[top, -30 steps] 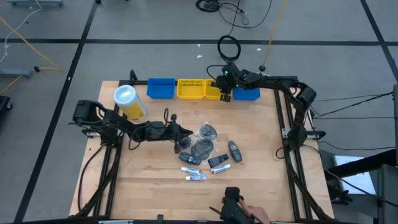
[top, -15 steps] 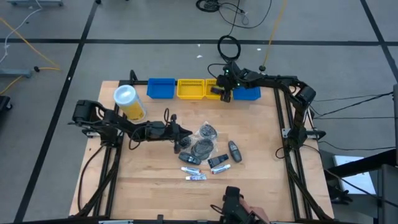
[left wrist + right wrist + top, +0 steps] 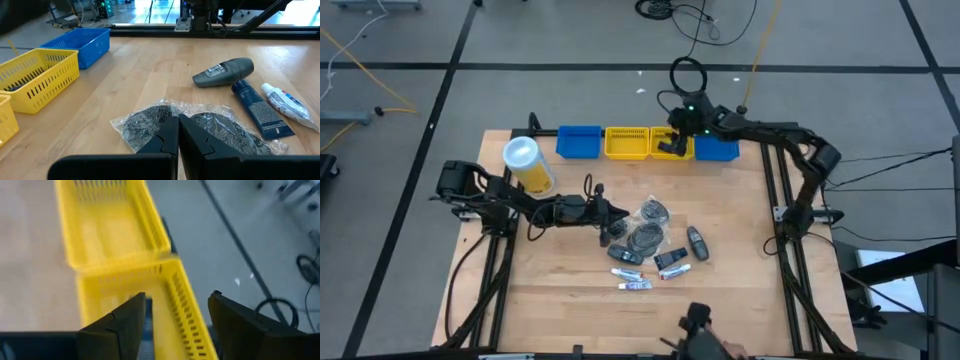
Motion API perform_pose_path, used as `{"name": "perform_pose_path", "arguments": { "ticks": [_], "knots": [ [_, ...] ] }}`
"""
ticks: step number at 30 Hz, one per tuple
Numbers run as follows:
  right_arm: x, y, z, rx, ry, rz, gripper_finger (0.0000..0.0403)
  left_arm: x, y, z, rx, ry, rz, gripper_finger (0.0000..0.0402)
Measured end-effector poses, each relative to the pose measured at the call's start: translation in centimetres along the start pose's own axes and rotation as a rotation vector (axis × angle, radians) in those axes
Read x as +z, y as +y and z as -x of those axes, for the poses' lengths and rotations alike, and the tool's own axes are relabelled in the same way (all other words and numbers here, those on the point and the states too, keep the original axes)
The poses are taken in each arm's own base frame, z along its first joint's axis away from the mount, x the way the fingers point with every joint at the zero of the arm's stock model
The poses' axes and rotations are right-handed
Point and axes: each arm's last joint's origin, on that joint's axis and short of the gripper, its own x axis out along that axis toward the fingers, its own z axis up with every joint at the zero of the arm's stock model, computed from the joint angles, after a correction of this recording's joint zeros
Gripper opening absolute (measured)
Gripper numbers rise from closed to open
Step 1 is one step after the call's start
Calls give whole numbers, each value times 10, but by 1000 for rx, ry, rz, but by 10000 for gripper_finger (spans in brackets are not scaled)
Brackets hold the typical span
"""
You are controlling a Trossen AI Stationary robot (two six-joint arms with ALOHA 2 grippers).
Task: Pick & Place Travel size toiletries
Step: Put the hairbrush into the left yellow bin
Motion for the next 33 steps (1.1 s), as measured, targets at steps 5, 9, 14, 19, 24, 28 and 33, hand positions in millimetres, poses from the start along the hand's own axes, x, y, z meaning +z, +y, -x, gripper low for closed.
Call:
{"name": "perform_pose_path", "arguments": {
  "ticks": [5,9,14,19,24,28,33],
  "knots": [
    [19,13,70,-30,-150,14,186,-1,0,0,0,8,-1,10],
    [23,24,130,-42,-259,-30,175,-1,0,0,0,14,-2,10],
    [29,37,200,18,-382,-67,159,-1,0,0,0,14,-6,10],
    [24,54,246,219,-563,-65,145,-1,0,0,0,14,-6,10],
    [-6,82,242,330,-638,-41,131,-1,0,0,0,14,-4,10],
    [-37,108,221,408,-773,-69,113,-1,0,0,0,13,-2,10],
    [-81,141,187,375,-866,-133,82,-1,0,0,1,13,-2,10]
  ]
}}
